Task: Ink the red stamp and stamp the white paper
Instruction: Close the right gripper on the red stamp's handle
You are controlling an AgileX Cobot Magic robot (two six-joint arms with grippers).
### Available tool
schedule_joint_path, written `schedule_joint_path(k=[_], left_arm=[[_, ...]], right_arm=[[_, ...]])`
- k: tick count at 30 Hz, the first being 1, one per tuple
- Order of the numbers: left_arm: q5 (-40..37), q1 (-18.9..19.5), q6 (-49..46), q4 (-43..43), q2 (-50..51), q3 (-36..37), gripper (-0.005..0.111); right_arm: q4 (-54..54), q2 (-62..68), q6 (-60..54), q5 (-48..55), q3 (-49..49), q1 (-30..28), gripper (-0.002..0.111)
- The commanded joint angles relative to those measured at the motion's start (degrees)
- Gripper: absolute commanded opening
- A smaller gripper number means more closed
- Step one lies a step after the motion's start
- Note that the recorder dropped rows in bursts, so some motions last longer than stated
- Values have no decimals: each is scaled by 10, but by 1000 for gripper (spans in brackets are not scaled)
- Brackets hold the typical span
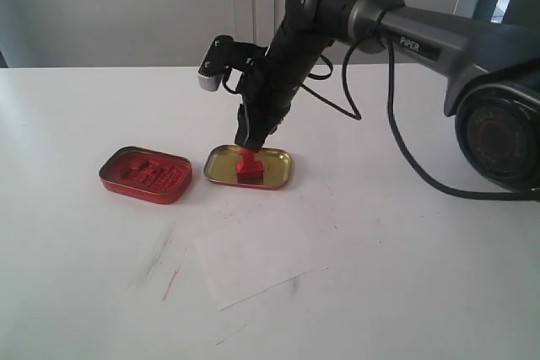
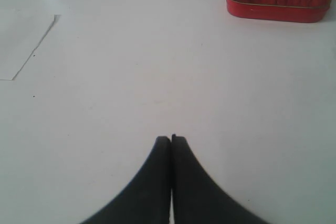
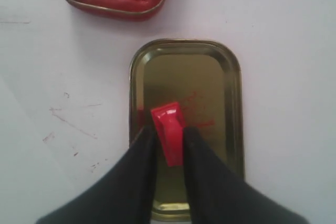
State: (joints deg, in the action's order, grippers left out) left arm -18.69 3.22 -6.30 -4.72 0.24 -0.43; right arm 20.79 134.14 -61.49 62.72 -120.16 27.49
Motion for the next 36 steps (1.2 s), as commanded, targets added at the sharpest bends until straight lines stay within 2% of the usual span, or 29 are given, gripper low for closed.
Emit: schedule_joint_path(k=[1, 4, 7, 36], left_arm=[[-6, 1, 0, -2, -2, 4, 0], [-6, 1, 0, -2, -2, 4, 0], [-6, 1, 0, -2, -2, 4, 0], [-6, 1, 0, -2, -2, 4, 0]], right_arm=[[7, 5, -44, -1, -3, 0, 36], [7, 6, -76, -1, -3, 0, 41], [7, 7, -104, -6, -3, 1, 41], [23, 54, -103, -21, -3, 1, 41]])
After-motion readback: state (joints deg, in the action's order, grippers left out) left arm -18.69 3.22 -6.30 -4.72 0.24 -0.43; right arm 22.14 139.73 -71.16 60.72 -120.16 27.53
